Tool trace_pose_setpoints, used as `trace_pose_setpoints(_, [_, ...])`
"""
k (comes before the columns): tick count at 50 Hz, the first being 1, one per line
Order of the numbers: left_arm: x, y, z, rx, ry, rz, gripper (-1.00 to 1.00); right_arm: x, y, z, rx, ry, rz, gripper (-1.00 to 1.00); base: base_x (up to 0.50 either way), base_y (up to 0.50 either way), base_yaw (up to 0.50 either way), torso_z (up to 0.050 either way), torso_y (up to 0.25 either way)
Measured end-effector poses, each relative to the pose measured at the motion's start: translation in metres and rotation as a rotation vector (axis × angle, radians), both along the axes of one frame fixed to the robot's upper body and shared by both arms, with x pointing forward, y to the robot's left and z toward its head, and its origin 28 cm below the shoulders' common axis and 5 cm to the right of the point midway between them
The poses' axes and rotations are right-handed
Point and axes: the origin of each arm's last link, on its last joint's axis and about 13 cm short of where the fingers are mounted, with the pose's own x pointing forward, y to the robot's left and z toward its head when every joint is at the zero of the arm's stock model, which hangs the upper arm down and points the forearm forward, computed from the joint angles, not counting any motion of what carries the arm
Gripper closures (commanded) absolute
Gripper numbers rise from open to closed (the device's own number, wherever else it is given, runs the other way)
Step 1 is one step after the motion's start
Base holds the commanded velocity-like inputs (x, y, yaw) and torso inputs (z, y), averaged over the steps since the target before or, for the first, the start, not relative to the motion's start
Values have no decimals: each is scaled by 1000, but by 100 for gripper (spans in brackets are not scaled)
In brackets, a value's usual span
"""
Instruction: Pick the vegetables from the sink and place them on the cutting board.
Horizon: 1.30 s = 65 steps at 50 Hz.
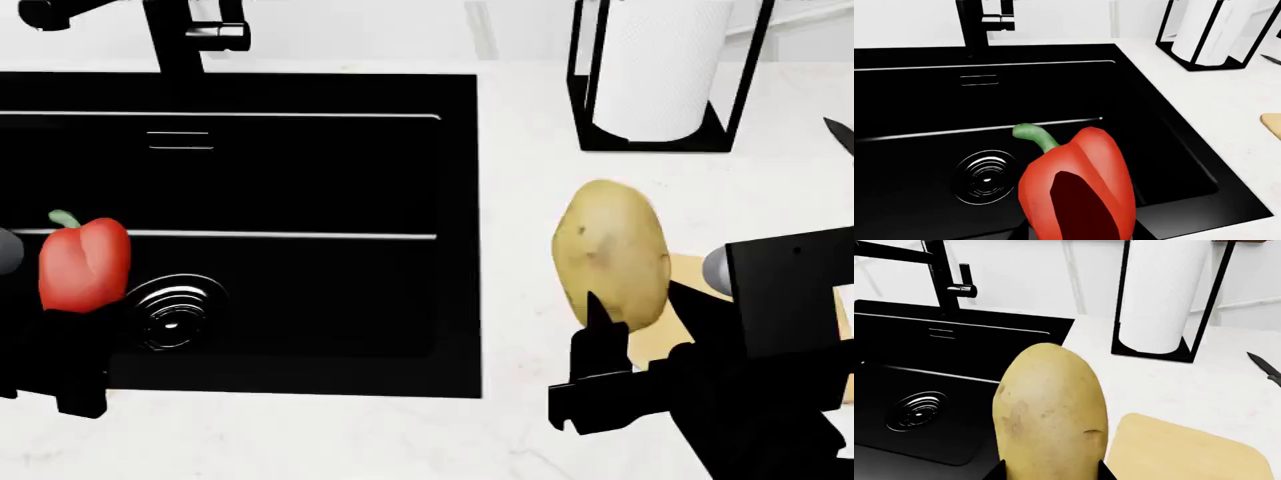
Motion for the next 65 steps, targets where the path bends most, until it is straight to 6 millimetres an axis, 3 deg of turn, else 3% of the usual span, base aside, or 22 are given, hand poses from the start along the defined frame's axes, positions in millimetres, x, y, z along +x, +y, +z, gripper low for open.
trace_pose_setpoints(37, [1,0,-1,-10,-1,-8,100,2,2,-7,-5,-2,8,100,119,-498,0,0,0])
trace_pose_setpoints(48, [1,-2,-3,-15,1,-14,100,5,5,-8,-16,19,13,100,92,-78,0,0,1])
trace_pose_setpoints(65, [4,-3,-6,-18,6,-24,100,29,28,17,-90,133,139,100,0,0,0,0,0])
